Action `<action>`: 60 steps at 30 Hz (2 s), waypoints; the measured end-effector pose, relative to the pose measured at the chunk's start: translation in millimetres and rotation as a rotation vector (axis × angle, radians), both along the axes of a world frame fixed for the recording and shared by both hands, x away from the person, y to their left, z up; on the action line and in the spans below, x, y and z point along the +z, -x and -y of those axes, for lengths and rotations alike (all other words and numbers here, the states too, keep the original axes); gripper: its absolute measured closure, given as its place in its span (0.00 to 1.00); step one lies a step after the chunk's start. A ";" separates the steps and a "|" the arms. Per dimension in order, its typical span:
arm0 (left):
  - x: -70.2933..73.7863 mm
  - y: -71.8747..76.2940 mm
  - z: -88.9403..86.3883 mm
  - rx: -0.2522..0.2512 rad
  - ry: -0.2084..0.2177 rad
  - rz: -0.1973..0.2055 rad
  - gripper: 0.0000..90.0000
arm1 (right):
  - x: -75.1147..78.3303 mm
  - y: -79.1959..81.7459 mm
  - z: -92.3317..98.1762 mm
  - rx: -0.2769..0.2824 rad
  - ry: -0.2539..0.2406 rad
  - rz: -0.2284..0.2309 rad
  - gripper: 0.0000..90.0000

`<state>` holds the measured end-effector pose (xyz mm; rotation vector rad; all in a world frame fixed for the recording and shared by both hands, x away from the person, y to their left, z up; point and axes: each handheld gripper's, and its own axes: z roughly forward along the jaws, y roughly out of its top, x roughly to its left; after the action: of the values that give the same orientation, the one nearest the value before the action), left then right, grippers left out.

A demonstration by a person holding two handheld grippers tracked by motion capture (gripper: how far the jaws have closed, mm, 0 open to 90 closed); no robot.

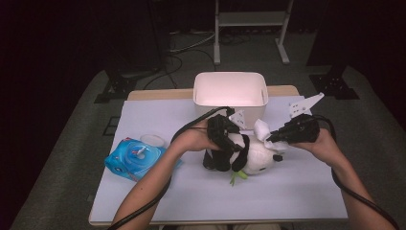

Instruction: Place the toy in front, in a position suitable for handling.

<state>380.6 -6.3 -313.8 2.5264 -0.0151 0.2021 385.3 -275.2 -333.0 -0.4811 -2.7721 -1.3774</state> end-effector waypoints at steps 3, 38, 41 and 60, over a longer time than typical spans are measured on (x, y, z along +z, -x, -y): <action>-9.3 -1.3 -3.2 0.009 0.007 -0.015 0.52 | -3.1 -1.7 -4.9 0.012 -0.003 -0.004 0.94; -33.7 60.4 -61.6 0.107 0.220 -0.073 0.26 | -21.5 60.7 -69.8 0.157 0.121 0.071 0.94; -37.8 60.7 -62.1 0.109 0.244 -0.081 0.26 | -20.3 59.9 -79.5 0.177 0.091 0.074 0.94; -39.4 64.6 -65.2 0.101 0.240 -0.070 0.27 | -23.6 60.8 -15.9 0.041 0.097 0.053 0.94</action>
<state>316.1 59.0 -353.2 2.2942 0.1555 0.1463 324.6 -259.3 -356.7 -0.3923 -2.8847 -1.2707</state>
